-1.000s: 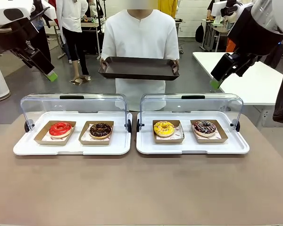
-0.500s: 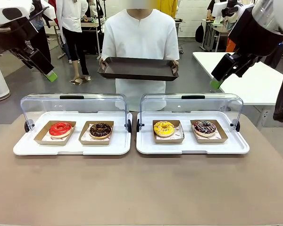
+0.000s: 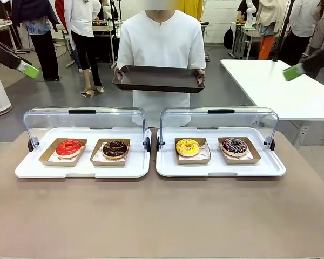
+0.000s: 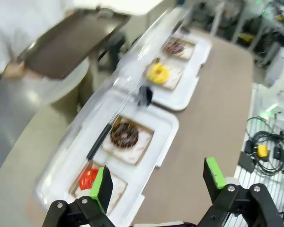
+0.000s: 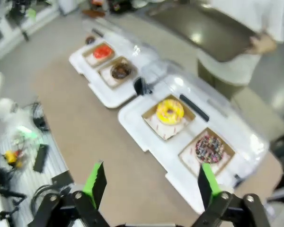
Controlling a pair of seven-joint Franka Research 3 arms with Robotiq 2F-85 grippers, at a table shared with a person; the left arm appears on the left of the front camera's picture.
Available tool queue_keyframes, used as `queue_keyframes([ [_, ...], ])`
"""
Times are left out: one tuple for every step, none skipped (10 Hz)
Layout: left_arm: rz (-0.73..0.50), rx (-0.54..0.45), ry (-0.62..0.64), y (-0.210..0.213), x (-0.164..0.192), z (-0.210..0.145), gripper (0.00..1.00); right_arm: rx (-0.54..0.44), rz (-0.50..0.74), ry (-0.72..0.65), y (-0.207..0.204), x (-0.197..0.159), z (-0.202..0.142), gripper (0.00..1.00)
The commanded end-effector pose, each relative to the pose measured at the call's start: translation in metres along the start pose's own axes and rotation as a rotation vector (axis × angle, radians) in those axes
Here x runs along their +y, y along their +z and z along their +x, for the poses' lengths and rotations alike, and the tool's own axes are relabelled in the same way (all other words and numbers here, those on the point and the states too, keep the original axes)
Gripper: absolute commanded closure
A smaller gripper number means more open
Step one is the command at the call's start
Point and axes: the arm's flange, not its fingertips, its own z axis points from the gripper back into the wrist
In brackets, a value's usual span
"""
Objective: Provide the desired donut to the person.
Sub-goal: Pick up and lift the Paper togo box containing the Donut pointed at by the person.
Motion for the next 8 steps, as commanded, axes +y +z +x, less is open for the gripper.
queue_keyframes([
  [-0.274, -0.112, -0.128, 0.020, 0.028, -0.009, 0.00, -0.095, 0.173, 0.103, -0.001, -0.032, -0.032, 0.00],
  [-0.354, -0.211, -0.196, 0.030, 0.045, -0.027, 0.00, -0.171, 0.192, 0.151, 0.004, -0.049, -0.053, 0.00],
  [-0.357, -0.276, -0.246, 0.036, 0.059, -0.048, 0.00, -0.210, 0.184, 0.175, 0.010, -0.059, -0.069, 0.00],
  [-0.323, -0.307, -0.316, 0.040, 0.067, -0.065, 0.00, -0.257, 0.186, 0.156, 0.018, -0.068, -0.080, 0.00],
  [-0.292, -0.329, -0.394, 0.046, 0.072, -0.081, 0.00, -0.266, 0.181, 0.130, 0.025, -0.074, -0.087, 0.00],
  [-0.249, -0.315, -0.433, 0.045, 0.073, -0.093, 0.00, -0.261, 0.178, 0.121, 0.029, -0.077, -0.092, 0.00],
  [-0.216, -0.309, -0.426, 0.045, 0.077, -0.104, 0.00, -0.254, 0.176, 0.125, 0.029, -0.079, -0.096, 0.00],
  [-0.168, -0.306, -0.400, 0.044, 0.083, -0.114, 0.00, -0.243, 0.167, 0.135, 0.027, -0.080, -0.100, 0.00],
])
